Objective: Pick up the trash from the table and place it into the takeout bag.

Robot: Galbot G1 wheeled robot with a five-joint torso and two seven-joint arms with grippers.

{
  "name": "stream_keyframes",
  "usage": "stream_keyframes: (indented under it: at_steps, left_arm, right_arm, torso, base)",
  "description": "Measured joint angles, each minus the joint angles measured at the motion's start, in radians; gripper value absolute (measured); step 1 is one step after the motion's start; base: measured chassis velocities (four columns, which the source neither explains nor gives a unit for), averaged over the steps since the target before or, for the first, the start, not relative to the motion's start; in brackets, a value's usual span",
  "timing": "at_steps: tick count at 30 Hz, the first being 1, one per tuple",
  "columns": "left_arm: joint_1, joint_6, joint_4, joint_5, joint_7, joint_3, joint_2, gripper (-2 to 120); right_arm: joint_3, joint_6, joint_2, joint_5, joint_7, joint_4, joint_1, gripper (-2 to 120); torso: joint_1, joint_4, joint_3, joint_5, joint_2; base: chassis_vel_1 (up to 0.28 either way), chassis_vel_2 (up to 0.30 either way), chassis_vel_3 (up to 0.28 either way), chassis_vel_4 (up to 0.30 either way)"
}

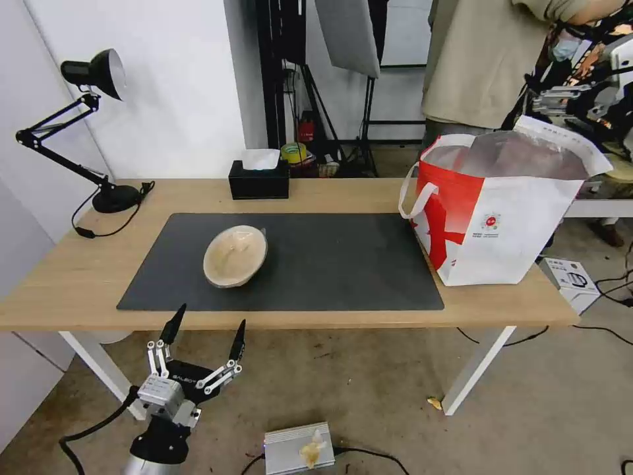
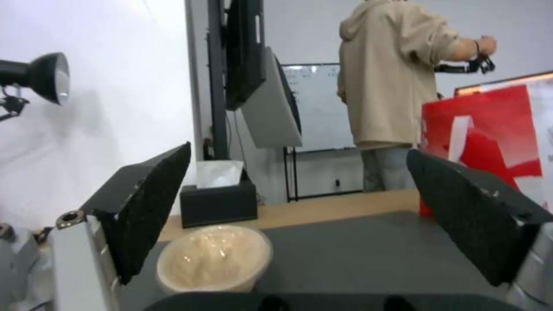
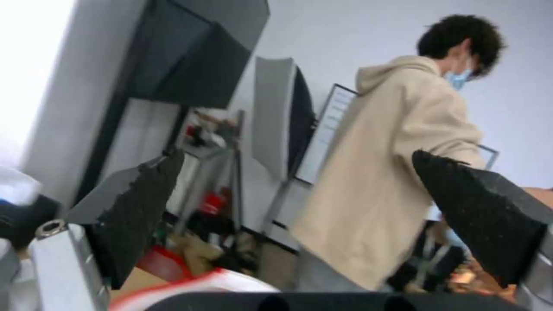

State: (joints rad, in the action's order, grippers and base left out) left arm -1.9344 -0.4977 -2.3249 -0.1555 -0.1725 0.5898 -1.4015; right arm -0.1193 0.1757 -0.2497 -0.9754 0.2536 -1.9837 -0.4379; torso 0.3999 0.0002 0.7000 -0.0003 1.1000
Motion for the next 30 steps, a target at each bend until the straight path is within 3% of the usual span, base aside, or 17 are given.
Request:
stream_keyframes:
  at_steps: [8, 11, 18, 23, 30]
  left_arm:
    - [0.005, 0.029, -0.039, 0.017, 0.001, -0.005, -0.062, 100]
    - [0.025, 0.051, -0.044, 0.017, 0.022, -0.018, -0.056, 100]
    - [0.058, 0.067, -0.027, 0.005, 0.033, -0.027, -0.028, 100]
    - [0.082, 0.081, -0.010, -0.012, 0.033, -0.035, -0.008, 100]
    - [0.130, 0.098, 0.022, -0.025, 0.032, -0.050, 0.014, 100]
  right_arm:
    - [-0.012, -0.072, -0.063, -0.001, 0.044, -0.110, -0.109, 100]
    - [-0.058, -0.128, -0.071, -0.007, 0.067, -0.173, -0.224, 100]
    - [-0.130, -0.179, -0.096, 0.000, 0.085, -0.242, -0.386, 100]
    - [-0.221, -0.189, -0.128, 0.037, 0.086, -0.284, -0.523, 100]
    - [-0.433, -0.190, -0.207, 0.106, 0.040, -0.320, -0.794, 100]
  torso:
    - [0.000, 0.0005, 0.000, 0.0002, 0.000]
    - [0.000, -0.0005, 0.000, 0.0003, 0.000]
    - [0.000, -0.0002, 0.000, 0.0001, 0.000]
    - [0.000, -0.0001, 0.000, 0.0001, 0.000]
    - [0.000, -0.0002, 0.000, 0.0002, 0.000]
  base:
    - [0.000, 0.000, 0.000, 0.000]
    - [0.000, 0.000, 0.000, 0.000]
    - [0.000, 0.000, 0.000, 0.000]
    - [0.000, 0.000, 0.000, 0.000]
    - [0.000, 0.000, 0.000, 0.000]
